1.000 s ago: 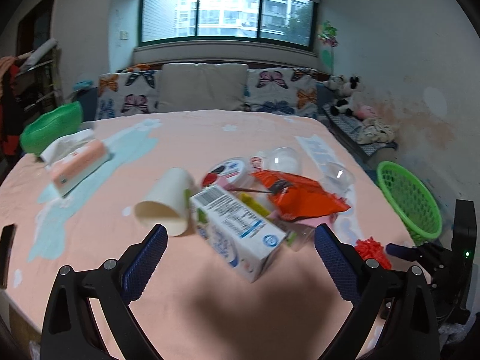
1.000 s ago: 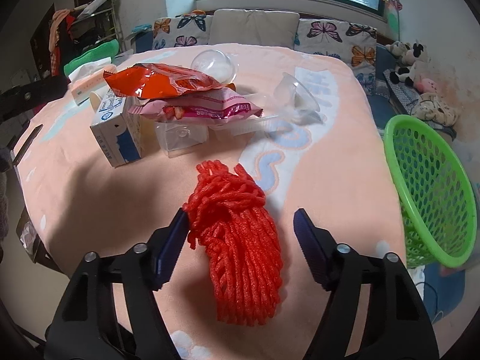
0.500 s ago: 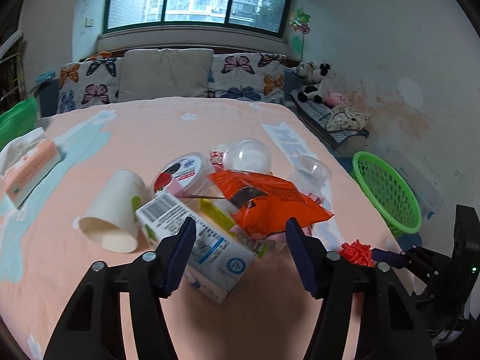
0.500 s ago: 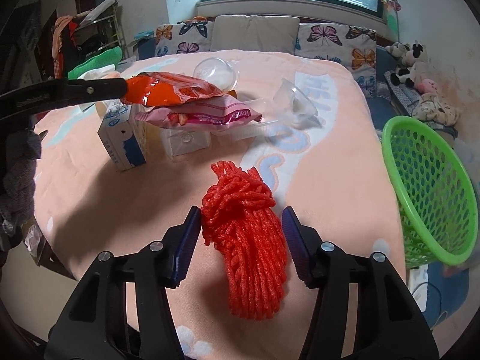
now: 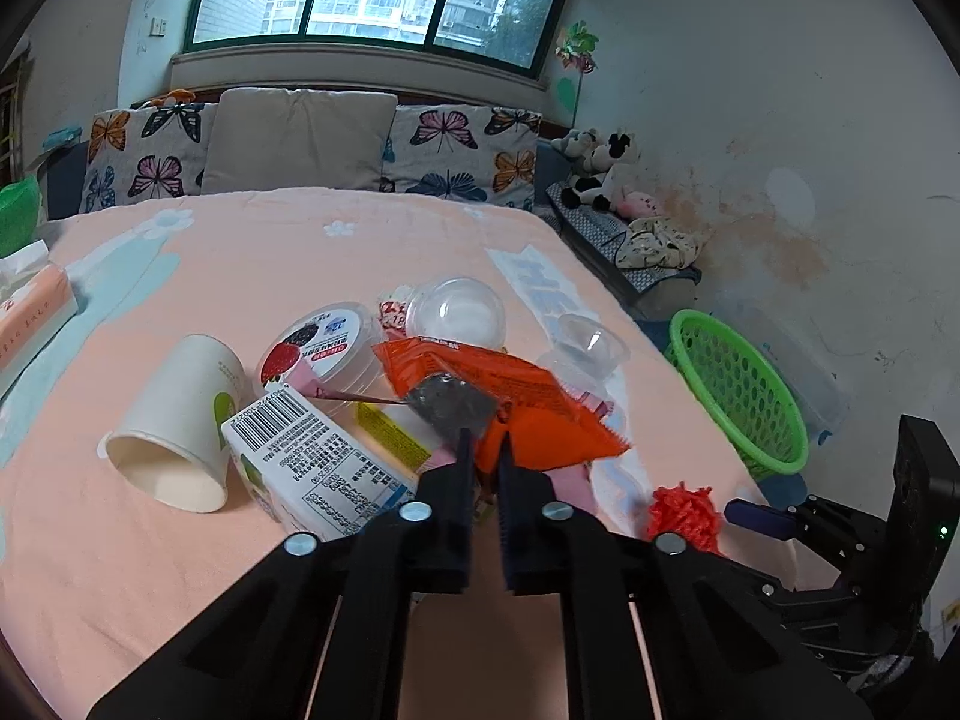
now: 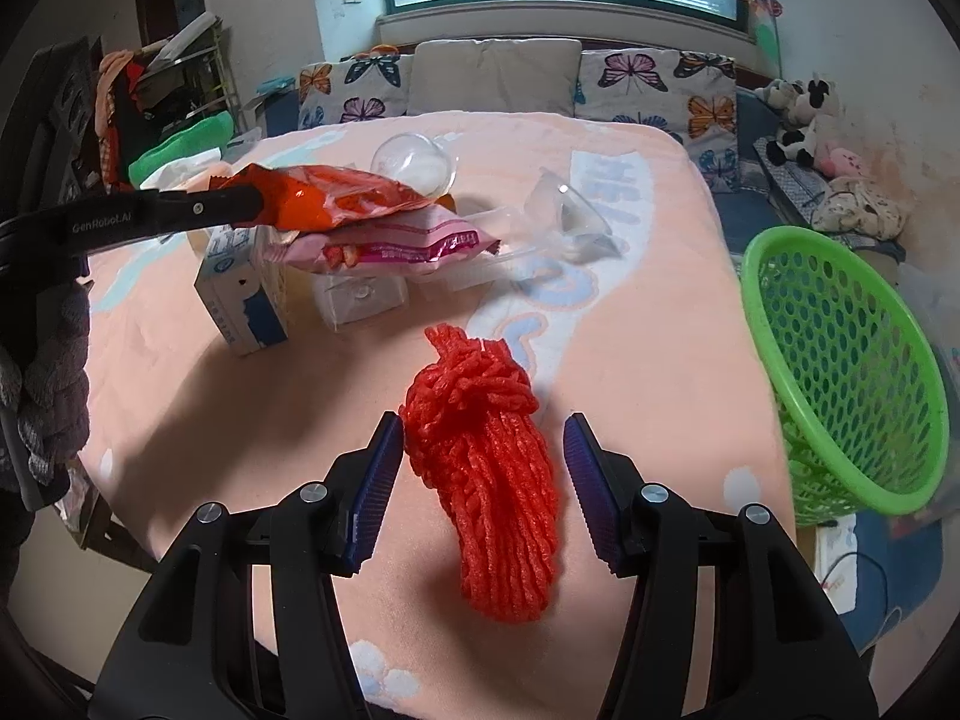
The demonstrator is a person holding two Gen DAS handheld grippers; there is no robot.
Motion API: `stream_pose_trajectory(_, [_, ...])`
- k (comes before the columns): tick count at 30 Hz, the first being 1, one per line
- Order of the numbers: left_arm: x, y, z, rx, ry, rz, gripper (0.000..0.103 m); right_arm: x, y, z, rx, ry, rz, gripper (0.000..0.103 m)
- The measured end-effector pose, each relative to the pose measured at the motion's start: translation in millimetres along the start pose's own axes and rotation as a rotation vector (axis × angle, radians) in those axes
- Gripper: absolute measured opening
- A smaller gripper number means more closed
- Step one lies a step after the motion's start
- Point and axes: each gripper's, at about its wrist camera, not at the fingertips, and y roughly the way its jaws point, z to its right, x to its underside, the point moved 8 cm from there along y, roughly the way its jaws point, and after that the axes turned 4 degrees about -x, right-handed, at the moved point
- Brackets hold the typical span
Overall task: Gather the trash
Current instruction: 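Grasp the red mesh net with the right tool while the left tool grasps the orange wrapper, then carry both items to the green basket and open both tools to drop them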
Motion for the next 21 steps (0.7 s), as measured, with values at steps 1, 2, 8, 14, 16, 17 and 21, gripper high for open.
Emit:
stream_pose_trajectory(1, [-1, -2, 0, -0.001, 0.003, 0.006, 0.005, 0, -1, 0, -0.005, 0.004, 0.001, 0.048])
stream_pose_trajectory(2, [-1, -5, 1, 0.001, 0.006, 0.011, 0.005, -1, -3, 1, -0.011, 0.011, 0.003, 0.047])
stream_pose_trajectory(8, [-10, -25, 10, 0.025, 0.002, 0.046, 0.004, -5, -11, 7, -0.029, 0.038, 0.021, 0.038])
stream_pose_trajectory(14, [-24, -42, 18, 0.048, -0.003, 0.079, 0.004, -1, -8, 8, -0.044, 0.05, 0.009, 0.038])
stream_pose_trajectory(16, [-28, -45, 20, 0.055, -0.007, 0.083, 0.004, 0, -6, 8, -0.056, 0.061, 0.006, 0.045])
stream_pose_trajectory(17, [-29, -45, 20, 0.059, -0.01, 0.083, 0.004, -1, -4, 8, -0.068, 0.07, 0.004, 0.056])
stream_pose_trajectory(21, [-31, -44, 20, 0.063, -0.015, 0.078, 0.004, -4, 3, 2, -0.089, 0.066, 0.005, 0.064])
